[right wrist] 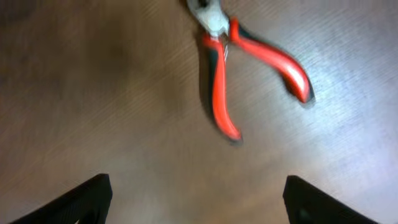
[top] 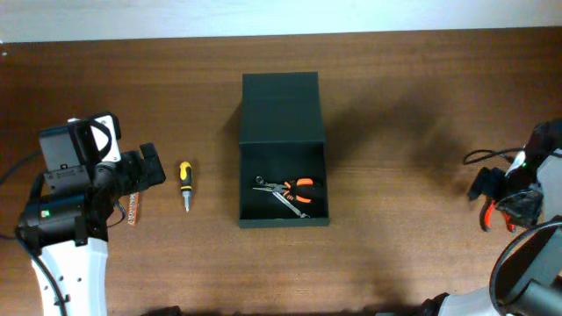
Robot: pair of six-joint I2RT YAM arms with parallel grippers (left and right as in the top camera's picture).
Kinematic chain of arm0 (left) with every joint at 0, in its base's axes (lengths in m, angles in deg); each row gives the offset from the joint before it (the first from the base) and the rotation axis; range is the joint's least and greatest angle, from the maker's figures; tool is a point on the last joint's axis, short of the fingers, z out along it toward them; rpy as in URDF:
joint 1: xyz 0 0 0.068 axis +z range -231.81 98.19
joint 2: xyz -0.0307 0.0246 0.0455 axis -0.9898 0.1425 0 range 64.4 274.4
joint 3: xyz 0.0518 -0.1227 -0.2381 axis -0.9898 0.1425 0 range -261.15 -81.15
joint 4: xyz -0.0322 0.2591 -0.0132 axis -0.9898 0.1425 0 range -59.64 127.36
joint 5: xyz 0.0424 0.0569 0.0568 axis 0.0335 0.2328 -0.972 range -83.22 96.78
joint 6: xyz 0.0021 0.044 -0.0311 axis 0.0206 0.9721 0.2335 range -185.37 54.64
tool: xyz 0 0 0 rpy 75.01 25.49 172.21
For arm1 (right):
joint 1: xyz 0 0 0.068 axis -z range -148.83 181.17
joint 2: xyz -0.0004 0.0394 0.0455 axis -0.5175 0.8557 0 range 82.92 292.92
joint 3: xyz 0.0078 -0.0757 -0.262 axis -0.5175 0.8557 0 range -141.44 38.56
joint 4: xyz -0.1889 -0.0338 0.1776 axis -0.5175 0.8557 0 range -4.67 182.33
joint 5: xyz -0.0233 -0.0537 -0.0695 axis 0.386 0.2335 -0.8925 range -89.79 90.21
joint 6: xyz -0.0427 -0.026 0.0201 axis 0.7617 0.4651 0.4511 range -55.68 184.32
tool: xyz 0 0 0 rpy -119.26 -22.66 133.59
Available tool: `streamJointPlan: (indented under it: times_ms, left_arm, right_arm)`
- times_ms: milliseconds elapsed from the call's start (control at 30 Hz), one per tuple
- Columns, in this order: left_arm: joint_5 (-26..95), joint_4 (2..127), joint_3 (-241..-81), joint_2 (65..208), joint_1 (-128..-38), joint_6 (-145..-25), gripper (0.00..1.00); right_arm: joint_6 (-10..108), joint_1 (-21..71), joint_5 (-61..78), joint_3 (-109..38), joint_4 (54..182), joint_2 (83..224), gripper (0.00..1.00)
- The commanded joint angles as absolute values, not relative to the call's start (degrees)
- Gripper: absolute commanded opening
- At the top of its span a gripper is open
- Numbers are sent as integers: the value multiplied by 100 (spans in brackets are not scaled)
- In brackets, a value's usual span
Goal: Pack container
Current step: 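Move the right gripper to the red-black cutters and grasp them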
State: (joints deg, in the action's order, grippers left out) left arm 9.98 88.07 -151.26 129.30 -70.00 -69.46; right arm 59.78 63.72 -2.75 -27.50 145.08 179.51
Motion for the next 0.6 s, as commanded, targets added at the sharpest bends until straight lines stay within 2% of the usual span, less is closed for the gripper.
streamJointPlan:
  times_ms: [0, 567]
  left_arm:
    - [1003, 8814, -15224, 12864, -6965, -6892, 99]
    - [1005, 8831, -15224, 12864, -6965, -6894, 99]
  right_arm:
    - [5987, 6388, -303, -2356, 14132, 17905, 89]
    - [5987, 6385, -189, -1985, 12679, 18694, 93]
